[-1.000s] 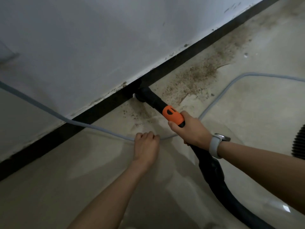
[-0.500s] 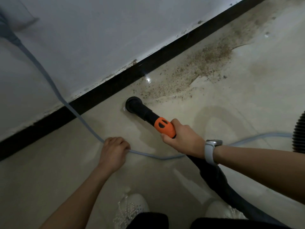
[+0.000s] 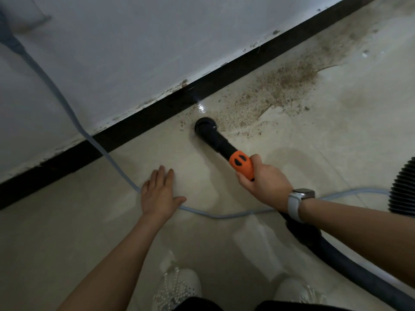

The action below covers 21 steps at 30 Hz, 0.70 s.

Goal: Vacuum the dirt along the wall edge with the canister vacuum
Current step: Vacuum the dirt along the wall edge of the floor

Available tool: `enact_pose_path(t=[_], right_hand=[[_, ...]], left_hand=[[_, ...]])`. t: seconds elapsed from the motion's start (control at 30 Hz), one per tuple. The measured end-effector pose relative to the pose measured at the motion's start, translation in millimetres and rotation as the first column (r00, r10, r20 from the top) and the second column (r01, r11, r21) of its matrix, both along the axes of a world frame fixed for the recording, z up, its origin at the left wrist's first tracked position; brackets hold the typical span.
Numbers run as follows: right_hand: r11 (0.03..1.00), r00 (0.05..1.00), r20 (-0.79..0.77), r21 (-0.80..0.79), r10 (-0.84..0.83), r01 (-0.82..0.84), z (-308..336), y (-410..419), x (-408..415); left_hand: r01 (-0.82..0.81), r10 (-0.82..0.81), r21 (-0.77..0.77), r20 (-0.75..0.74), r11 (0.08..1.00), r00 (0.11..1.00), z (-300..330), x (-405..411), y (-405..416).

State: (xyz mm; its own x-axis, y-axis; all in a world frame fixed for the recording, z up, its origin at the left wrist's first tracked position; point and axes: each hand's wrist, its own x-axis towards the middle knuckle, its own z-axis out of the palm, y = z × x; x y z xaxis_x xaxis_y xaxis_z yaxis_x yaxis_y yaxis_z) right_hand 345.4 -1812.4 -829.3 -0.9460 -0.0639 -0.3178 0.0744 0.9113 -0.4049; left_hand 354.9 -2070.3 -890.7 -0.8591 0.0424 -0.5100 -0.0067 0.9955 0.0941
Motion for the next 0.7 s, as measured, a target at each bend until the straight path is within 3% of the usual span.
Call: enact_pose_path(t=[0.17,0.27,0.47,0.7], right_hand=[[0.996,0.995,-0.039,0.011,-0.088,0.088,1,4,-2],[0.999,1.0,-0.027,-0.029,-0.014,0.013,6,-15,-7],[0.957,0.958,0.003,-0.044,0.287,-0.287,0,-80,-23],[0.954,0.954,-0.028,-0.038,0.297,-0.298,-8,-78,-46]], left_hand=[[0.035,-0.033,-0.026,0.07,0.999,0.997,6,-1,-2],[-0.005,0.009,-0.056,0.078,0.998,0.997,9,-3,1],[-0.075,0.085,-0.103,0.088,0.992,0.993,11,-8,4],[-0.073,0.078,-0.074,0.069,0.995,0.995,9,-4,2]])
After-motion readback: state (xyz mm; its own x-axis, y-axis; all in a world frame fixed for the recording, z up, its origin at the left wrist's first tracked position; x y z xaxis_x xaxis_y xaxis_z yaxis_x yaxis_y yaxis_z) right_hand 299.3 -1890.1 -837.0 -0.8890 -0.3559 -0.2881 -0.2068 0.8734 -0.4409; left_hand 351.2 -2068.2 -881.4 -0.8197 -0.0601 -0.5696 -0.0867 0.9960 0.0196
